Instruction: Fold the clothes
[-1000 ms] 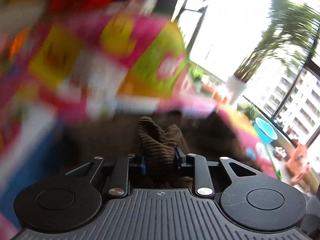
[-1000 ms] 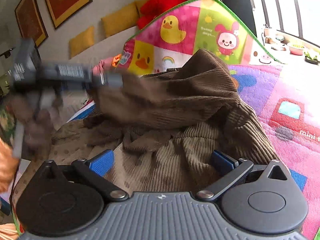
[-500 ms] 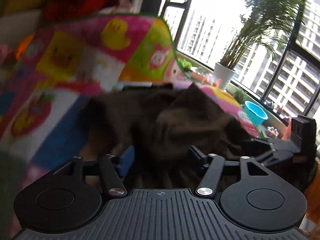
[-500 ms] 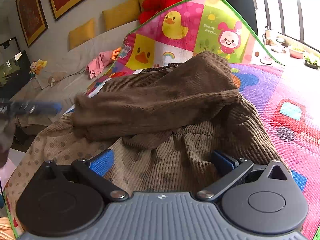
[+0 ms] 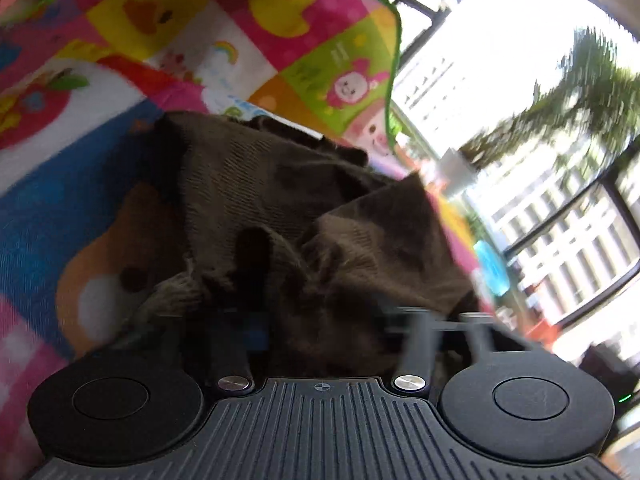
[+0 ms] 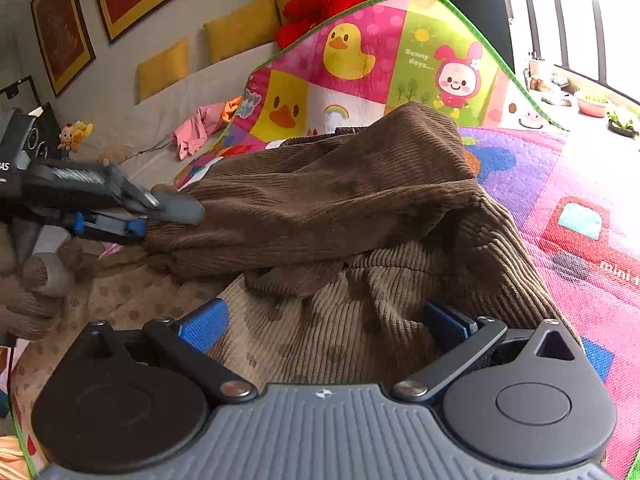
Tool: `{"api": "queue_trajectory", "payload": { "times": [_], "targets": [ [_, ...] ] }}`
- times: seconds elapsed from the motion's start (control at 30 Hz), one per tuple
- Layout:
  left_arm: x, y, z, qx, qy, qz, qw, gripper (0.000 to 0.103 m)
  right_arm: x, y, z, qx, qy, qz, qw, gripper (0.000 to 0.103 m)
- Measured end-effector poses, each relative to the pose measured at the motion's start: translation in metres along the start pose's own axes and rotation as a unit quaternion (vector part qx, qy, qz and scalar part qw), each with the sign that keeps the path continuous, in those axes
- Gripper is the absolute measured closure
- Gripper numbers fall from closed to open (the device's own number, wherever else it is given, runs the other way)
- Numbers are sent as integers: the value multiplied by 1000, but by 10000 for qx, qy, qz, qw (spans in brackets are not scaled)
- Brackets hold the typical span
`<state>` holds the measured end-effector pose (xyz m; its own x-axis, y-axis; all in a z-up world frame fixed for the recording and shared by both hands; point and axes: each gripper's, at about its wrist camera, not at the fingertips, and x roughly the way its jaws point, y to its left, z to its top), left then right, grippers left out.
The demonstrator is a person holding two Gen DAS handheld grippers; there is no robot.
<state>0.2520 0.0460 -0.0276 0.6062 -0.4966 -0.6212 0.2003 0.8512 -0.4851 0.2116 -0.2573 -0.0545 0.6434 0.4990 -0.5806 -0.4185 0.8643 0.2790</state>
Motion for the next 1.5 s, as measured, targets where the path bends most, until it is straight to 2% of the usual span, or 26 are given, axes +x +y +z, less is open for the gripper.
{"api": "queue_trajectory", "payload": {
  "times": [0.07, 0.13, 0.17, 0.43, 0.53, 0.57, 0.63, 0.67, 0.7, 0.77, 0.87, 0.9, 1.0, 1.1, 1.2, 1.23, 1.3, 1.4, 1.5],
  "targets": [
    [-9, -29, 9, 952, -370, 134, 9947, 78, 0, 0, 0, 18, 0, 13, 10000, 0],
    [-25, -61, 22, 1886, -925, 404, 9769, 86, 1, 1, 0, -9, 19, -10, 10000, 0],
    [-26, -64, 26, 2065, -1044, 514, 9715, 87, 1, 2, 0, -38, 30, -34, 10000, 0],
    [-3, -20, 42, 1909, -1115, 1260, 9671, 85, 3, 10, 1, -292, 167, -189, 9993, 0],
    [20, 14, 28, 1673, -555, 1607, 9711, 71, 7, 15, 2, -517, 316, -307, 9977, 0],
    [18, 20, 26, 1560, -515, 1590, 9735, 62, 9, 19, 2, -657, 384, -372, 9964, 0],
    [6, 27, 26, 1348, -570, 1438, 9787, 56, 10, 27, 3, -980, 570, -433, 9926, 0],
    [-3, 27, 28, 1287, -636, 1355, 9803, 49, 7, 26, 6, -991, 630, -334, 9925, 0],
    [-14, 24, 31, 1253, -757, 1253, 9813, 41, 0, 24, 12, -940, 571, -153, 9938, 0],
    [-35, 11, 41, 1184, -972, 946, 9837, 34, -19, 20, 28, -917, 228, 47, 9955, 0],
    [-43, 1, 52, 1038, -1108, 327, 9879, 29, -35, 14, 62, -1014, -512, -309, 9930, 0],
    [-38, 0, 54, 907, -1030, 132, 9904, 29, -35, 11, 74, -1020, -720, -497, 9909, 0],
    [-9, 3, 55, 415, -574, -256, 9972, 30, 1, 2, 103, -1156, -798, -1056, 9844, 0],
    [30, 15, 51, 92, -122, 50, 9999, 32, 49, -9, 120, -1423, -583, -1694, 9735, 0],
    [48, 28, 49, -50, 53, 190, 9998, 35, 100, -30, 120, -1586, 1, -2355, 9588, 1],
    [49, 28, 50, -31, 58, 169, 9998, 35, 111, -35, 120, -1492, 142, -2378, 9597, 1],
    [48, 27, 49, 18, 83, 181, 9998, 35, 108, -41, 120, -1274, 121, -2268, 9655, 1],
    [48, 27, 46, 115, 70, 180, 9997, 32, 82, -34, 123, -1187, -106, -2126, 9699, 1],
    [47, 27, 44, 152, 40, 134, 9998, 28, 50, -24, 120, -1178, -144, -1524, 9812, 1]
  ]
}}
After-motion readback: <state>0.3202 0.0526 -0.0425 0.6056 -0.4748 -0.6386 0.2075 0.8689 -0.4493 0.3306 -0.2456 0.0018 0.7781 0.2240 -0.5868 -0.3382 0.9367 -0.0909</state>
